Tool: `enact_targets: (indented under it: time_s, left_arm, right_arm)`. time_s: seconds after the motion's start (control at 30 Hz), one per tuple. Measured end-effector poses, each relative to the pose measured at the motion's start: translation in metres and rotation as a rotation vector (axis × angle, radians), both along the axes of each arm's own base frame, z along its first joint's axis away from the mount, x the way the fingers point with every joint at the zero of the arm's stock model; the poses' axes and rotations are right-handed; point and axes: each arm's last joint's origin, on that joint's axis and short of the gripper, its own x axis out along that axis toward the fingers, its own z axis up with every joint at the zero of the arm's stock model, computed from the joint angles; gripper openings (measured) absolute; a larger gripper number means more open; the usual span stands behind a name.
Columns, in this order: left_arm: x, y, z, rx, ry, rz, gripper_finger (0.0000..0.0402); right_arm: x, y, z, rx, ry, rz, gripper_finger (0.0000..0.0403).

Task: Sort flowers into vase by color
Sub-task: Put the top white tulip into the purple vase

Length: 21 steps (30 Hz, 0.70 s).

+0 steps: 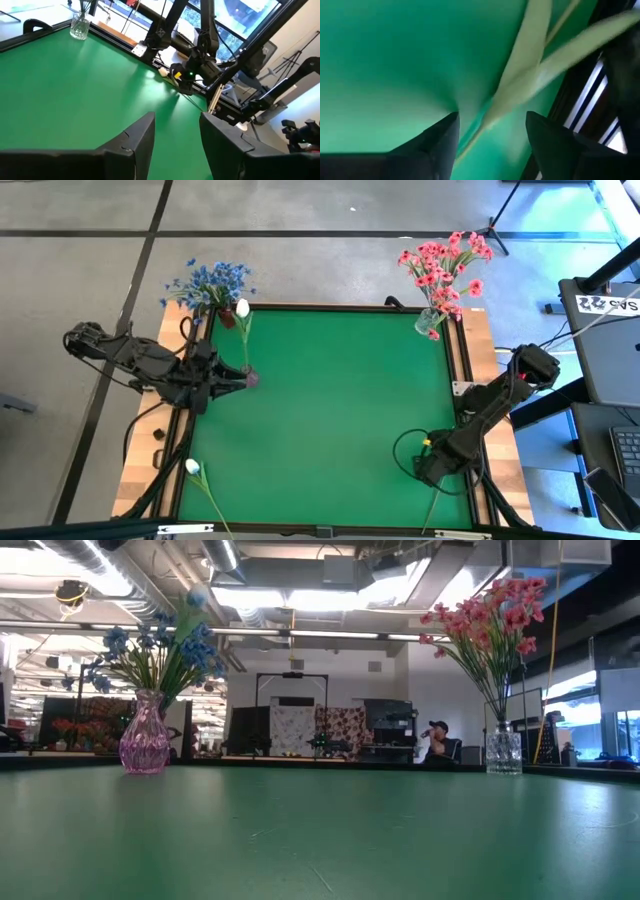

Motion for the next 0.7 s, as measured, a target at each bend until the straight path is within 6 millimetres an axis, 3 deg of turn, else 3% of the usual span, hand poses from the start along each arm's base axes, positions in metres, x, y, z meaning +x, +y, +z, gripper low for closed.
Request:
enact_targets:
  time_s: [0.3,0.43,0.6,0.7]
  left_arm:
    - [0.007,-0.012,0.001,-0.039,-0.016,-0.068,0.0151]
    - [0.013,-0.021,0.005,-0.025,-0.066,-0.11,0.0151]
    - [0.015,-0.027,0.009,0.019,-0.114,-0.104,0.0151]
    - [0.015,-0.029,0.008,0.034,-0.115,-0.082,0.0151]
  right_arm:
    - [-0.006,-0.014,-0.015,-0.039,0.019,0.005,0.0193]
    - [-0.008,-0.017,-0.016,-0.069,0.021,0.009,0.0131]
    - [-0.006,-0.017,-0.016,-0.088,-0.014,0.016,0.0025]
    - [-0.004,-0.014,-0.014,-0.077,-0.042,0.03,0.0015]
